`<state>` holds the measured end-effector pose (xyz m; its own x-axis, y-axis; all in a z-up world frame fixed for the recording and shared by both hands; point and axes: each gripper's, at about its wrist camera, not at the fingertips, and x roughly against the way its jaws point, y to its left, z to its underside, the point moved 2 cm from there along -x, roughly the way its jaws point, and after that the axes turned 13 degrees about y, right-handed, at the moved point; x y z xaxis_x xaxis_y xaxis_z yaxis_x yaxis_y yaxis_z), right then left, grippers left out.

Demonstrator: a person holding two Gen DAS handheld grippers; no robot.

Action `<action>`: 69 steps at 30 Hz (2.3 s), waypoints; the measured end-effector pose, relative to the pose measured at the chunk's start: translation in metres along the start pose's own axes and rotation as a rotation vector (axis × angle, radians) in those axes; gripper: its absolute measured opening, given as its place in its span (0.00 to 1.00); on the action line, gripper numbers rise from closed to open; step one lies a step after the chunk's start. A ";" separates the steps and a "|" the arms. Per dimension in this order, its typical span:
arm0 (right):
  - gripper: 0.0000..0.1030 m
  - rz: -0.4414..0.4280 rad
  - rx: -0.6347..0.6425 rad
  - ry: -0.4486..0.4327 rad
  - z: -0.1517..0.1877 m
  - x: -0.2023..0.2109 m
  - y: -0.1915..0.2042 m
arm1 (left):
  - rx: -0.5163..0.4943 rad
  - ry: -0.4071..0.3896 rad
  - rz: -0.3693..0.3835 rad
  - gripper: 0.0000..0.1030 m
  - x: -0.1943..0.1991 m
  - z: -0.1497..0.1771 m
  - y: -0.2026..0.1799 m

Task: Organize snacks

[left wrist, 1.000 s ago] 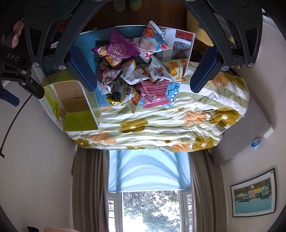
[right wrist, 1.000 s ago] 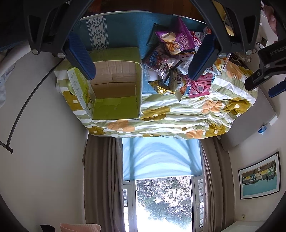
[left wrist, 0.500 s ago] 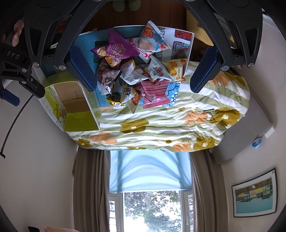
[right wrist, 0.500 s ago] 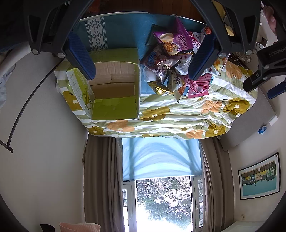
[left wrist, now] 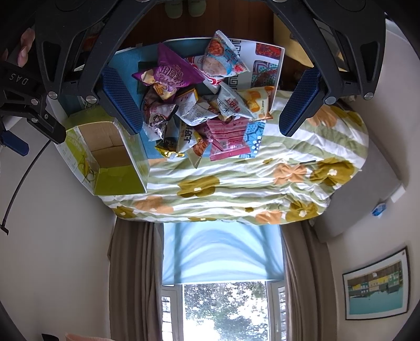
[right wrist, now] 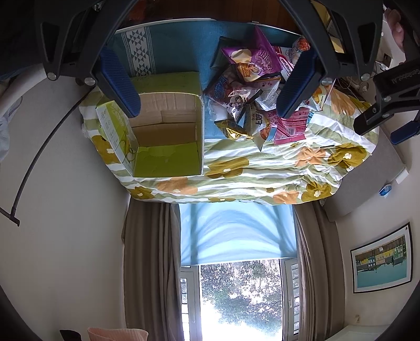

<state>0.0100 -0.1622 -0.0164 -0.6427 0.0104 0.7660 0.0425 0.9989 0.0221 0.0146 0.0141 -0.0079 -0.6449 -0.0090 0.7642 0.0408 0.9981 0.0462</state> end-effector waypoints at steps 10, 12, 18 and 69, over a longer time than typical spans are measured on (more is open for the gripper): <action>1.00 -0.006 -0.001 -0.002 0.002 -0.001 0.002 | -0.001 0.007 0.002 0.99 -0.003 0.001 0.003; 1.00 -0.006 0.000 -0.002 0.002 -0.001 0.002 | 0.000 0.007 0.002 0.99 -0.003 0.002 0.003; 1.00 -0.010 -0.003 0.002 0.001 -0.001 0.004 | 0.004 0.012 0.002 0.99 -0.005 0.001 0.004; 1.00 -0.326 -0.376 0.595 0.109 -0.253 0.050 | -0.456 0.638 0.217 0.92 -0.282 0.124 0.018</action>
<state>0.0914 -0.1101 -0.2789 -0.1526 -0.4149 0.8970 0.2467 0.8629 0.4411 0.1025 0.0424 -0.3021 -0.0337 0.0120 0.9994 0.5105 0.8598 0.0069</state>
